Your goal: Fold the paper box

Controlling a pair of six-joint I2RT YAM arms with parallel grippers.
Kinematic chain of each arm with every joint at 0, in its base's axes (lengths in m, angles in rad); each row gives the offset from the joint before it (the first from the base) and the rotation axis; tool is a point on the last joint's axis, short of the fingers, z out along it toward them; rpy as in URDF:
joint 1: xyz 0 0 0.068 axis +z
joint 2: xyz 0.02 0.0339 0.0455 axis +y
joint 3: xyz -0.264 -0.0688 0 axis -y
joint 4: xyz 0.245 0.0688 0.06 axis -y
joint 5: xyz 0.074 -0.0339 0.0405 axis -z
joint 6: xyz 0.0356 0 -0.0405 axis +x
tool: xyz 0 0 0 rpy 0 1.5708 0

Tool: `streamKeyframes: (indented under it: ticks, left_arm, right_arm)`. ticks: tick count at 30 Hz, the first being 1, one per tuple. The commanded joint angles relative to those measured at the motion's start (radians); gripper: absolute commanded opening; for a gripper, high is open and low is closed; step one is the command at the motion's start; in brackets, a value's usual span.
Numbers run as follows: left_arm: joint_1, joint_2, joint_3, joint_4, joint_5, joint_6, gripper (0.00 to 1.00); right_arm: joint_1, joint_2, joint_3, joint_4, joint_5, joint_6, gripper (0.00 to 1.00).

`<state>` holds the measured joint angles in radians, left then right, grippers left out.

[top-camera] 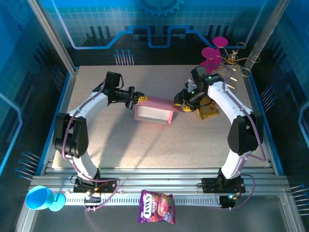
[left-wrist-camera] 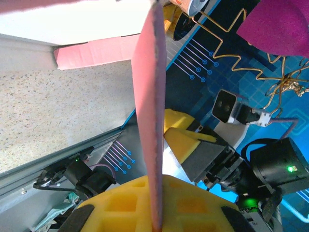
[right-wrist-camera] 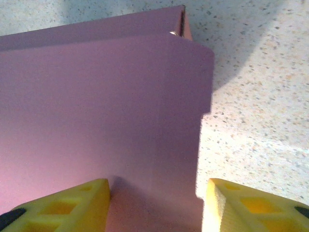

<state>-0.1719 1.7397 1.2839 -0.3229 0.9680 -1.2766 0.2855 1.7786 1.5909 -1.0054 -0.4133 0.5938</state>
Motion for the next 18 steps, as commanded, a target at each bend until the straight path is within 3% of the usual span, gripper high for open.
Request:
streamKeyframes:
  ticks: [1,9,18]
  left_arm:
    - [0.009,0.009,0.031,0.007,0.005,0.012,0.00]
    - [0.009,0.012,0.035,-0.002,0.000,0.016,0.00]
    - [0.008,0.005,0.035,0.000,-0.002,0.012,0.00]
  right_arm:
    - [-0.036,-0.043,0.049,-0.091,0.044,-0.059,0.56]
    - [-0.013,0.029,0.137,-0.089,-0.008,-0.048,0.53]
    - [0.018,0.025,0.074,-0.043,-0.040,-0.020,0.53]
